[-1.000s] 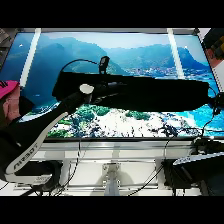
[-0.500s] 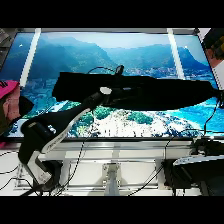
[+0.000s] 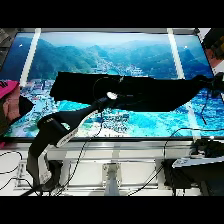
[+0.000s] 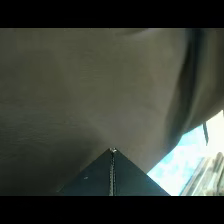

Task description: Fold the clothes and pants, and hang the long-sleeved shirts on hangers.

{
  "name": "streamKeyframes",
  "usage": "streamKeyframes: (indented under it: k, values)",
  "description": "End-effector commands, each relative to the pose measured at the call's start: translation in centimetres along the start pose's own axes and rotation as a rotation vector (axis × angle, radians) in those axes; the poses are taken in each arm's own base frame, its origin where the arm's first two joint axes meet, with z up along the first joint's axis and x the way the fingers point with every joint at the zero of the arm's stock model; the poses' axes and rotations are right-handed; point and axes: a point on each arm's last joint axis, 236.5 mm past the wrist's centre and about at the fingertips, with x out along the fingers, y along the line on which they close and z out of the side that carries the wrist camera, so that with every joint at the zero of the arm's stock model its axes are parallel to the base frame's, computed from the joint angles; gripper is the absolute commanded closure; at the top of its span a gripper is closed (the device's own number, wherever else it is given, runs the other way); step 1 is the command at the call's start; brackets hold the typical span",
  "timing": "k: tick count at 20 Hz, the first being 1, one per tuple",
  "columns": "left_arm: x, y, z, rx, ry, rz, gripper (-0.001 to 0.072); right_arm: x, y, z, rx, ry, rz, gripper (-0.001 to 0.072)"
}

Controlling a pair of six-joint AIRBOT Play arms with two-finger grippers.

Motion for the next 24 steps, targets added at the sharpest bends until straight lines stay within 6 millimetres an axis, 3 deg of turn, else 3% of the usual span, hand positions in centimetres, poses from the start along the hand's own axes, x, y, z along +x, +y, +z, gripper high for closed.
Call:
streamKeyframes:
  k: [1,4,6,8,11,15,18,20,23,24]
  values:
    - [0.5,1.1,-0.6,-0.033,0.015,0.020,0.0710,2.4,3.5,-3.1,-0.073,0.091,0.024,0.0693]
    - [0.3,1.2,-0.1,-0.034,0.008,0.021,0.0710,4.2,5.6,-5.0,-0.114,0.141,0.041,0.0694]
    - [-0.7,0.2,1.4,-0.013,-0.019,0.009,0.0710,5.2,7.4,-6.2,-0.121,0.168,0.083,0.0694]
    - [-3.1,-0.8,4.1,0.116,-0.053,0.024,0.0709,6.3,9.9,-7.6,-0.122,0.196,0.148,0.0695]
    - [-8.7,-2.4,9.9,0.237,-0.137,0.058,0.0709,8.7,12.6,-11.3,-0.158,0.284,0.179,0.0695]
    - [-17.1,-3.8,15.8,0.352,-0.224,0.118,0.0710,12.4,16.4,-19.7,-0.263,0.457,0.201,0.0697]
    - [-22.0,-4.1,18.8,0.349,-0.290,0.143,0.0709,14.9,18.2,-26.8,-0.346,0.575,0.177,0.0697]
    - [-23.5,-4.4,19.4,0.350,-0.302,0.142,0.0708,16.6,18.5,-31.2,-0.406,0.623,0.128,0.0697]
    - [-23.7,-4.4,19.2,0.350,-0.292,0.140,0.0706,18.4,18.3,-36.9,-0.480,0.672,0.056,0.0694]
    - [-23.7,-4.4,19.1,0.350,-0.288,0.139,0.0705,19.0,18.3,-38.4,-0.519,0.672,0.047,0.0660]
